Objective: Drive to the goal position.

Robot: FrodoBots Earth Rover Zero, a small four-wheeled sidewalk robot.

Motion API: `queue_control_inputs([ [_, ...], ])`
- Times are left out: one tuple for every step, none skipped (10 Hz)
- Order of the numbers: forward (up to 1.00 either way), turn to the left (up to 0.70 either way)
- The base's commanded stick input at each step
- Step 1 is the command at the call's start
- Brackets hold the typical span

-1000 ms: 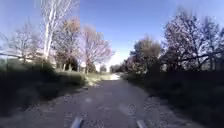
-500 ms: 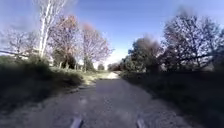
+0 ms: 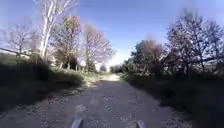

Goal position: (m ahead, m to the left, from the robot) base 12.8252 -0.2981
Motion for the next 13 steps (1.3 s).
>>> queue_control_inputs([
  [0.50,0.00],
  [0.50,0.00],
  [0.50,0.00],
  [0.50,0.00],
  [0.50,0.00],
  [0.50,0.00],
  [0.50,0.00],
  [0.50,0.00],
  [0.50,0.00],
  [0.50,0.00],
  [0.50,0.00],
  [0.50,0.00],
  [0.50,0.00],
])
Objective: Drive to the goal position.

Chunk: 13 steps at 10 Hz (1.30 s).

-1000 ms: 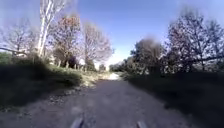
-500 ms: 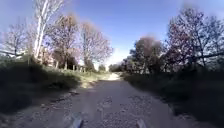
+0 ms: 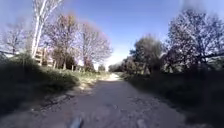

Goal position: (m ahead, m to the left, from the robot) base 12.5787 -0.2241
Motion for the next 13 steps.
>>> queue_control_inputs([
  [0.50,0.00],
  [0.50,0.00],
  [0.50,0.00],
  [0.50,0.00],
  [0.50,0.00],
  [0.50,0.00],
  [0.50,0.00],
  [0.50,0.00],
  [0.50,0.00],
  [0.50,0.00],
  [0.50,0.00],
  [0.50,0.00],
  [0.50,0.00],
])
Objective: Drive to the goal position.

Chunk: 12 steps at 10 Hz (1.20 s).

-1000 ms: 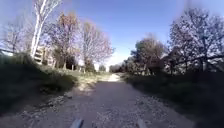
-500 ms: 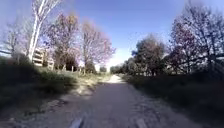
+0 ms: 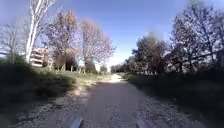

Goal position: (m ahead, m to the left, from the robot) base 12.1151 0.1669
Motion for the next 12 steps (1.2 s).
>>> queue_control_inputs([
  [0.50,0.00],
  [0.50,-0.03],
  [0.50,-0.31],
  [0.50,-0.47],
  [0.50,-0.31],
  [0.50,-0.09],
  [0.50,-0.01],
  [0.50,0.00],
  [0.50,0.00],
  [0.50,0.00],
  [0.50,0.00],
  [0.50,0.00],
])
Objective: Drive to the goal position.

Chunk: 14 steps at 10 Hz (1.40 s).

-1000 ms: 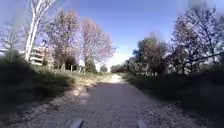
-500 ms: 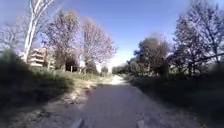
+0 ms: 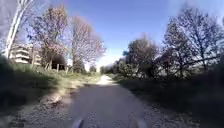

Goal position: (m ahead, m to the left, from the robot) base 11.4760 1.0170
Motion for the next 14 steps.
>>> queue_control_inputs([
  [0.50,0.00],
  [0.50,0.00],
  [0.50,0.00],
  [0.50,0.00],
  [0.50,0.00],
  [0.50,0.00],
  [0.50,0.00],
  [0.50,0.00],
  [0.50,0.00],
  [0.50,0.00],
  [0.50,0.00],
  [0.50,0.00],
  [0.50,0.00],
  [0.50,0.00],
])
